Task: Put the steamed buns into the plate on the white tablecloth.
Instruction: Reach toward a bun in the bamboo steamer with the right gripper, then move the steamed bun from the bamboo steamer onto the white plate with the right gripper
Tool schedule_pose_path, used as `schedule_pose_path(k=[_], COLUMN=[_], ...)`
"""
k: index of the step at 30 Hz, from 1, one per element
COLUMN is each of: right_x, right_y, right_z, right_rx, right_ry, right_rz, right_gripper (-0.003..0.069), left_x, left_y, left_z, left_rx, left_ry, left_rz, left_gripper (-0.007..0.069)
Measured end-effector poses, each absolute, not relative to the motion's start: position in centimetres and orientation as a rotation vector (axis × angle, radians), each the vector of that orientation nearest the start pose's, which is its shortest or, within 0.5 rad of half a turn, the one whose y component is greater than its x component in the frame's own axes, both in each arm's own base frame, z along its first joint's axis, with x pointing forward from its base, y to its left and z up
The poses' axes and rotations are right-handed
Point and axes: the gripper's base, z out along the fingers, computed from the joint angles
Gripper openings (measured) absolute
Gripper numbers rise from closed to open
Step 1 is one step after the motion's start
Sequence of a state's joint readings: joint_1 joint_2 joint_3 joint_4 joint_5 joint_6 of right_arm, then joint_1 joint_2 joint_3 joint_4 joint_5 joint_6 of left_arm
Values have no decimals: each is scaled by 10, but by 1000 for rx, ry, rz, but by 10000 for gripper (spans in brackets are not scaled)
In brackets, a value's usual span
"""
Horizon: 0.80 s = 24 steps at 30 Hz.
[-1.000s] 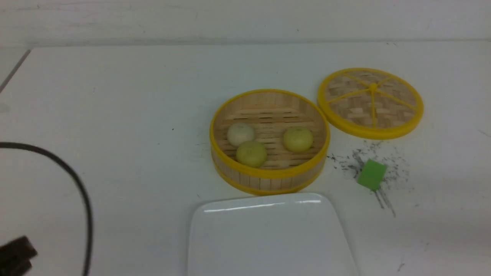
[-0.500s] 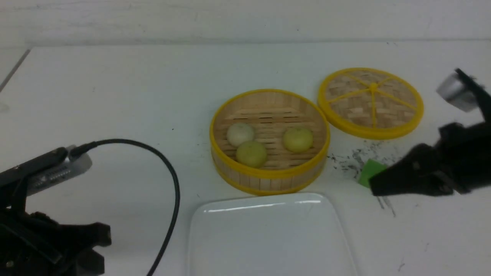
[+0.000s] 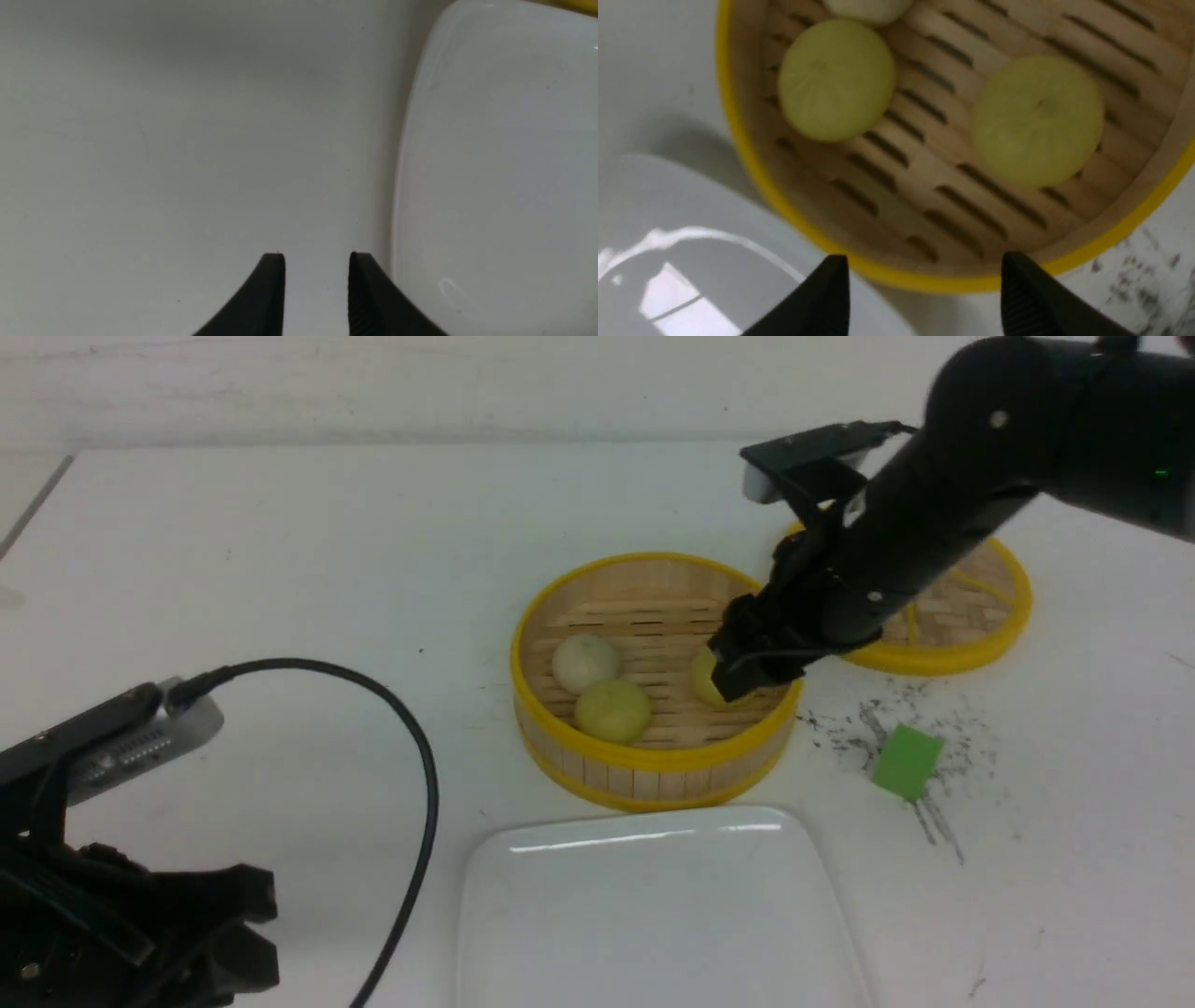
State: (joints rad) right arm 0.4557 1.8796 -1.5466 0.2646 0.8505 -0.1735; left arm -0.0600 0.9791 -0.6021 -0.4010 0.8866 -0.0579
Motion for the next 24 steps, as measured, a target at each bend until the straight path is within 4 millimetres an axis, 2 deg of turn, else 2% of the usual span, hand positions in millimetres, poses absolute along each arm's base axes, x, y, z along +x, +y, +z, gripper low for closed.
schedule_pose_path(k=[1, 3, 5, 10, 12, 14, 18, 19, 22, 24], right_x=[365, 385, 396, 410, 411, 411, 406, 404, 385, 365], right_y=[198, 203, 206, 210, 210, 210, 208, 208, 202, 196], right_z=[261, 246, 234, 207, 203, 203, 217, 224, 259, 292], right_rx=[-662, -642, -637, -635, -635, -635, -654, -657, -694, -715], right_ry=[2594, 2584, 2571, 2562, 2570, 2572, 2584, 2581, 2598, 2604], right_rz=[408, 339, 305, 270, 266, 266, 267, 273, 312, 358], right_gripper=[461, 496, 505, 494, 455, 324, 73, 39, 17, 16], left_x=[156, 156, 156, 156, 156, 156, 156, 156, 156, 156], left_y=[-37, -37, -37, -37, -37, -37, -37, -37, -37, -37], left_z=[250, 250, 250, 250, 250, 250, 250, 250, 250, 250], left_rx=[-260, -262, -262, -263, -263, -263, -263, -263, -263, -263], left_ry=[2714, 2713, 2713, 2713, 2713, 2713, 2713, 2713, 2713, 2712], left_rz=[-528, -530, -530, -532, -532, -532, -532, -532, -532, -532], left_gripper=[254, 282, 288, 288, 288, 288, 288, 288, 288, 288])
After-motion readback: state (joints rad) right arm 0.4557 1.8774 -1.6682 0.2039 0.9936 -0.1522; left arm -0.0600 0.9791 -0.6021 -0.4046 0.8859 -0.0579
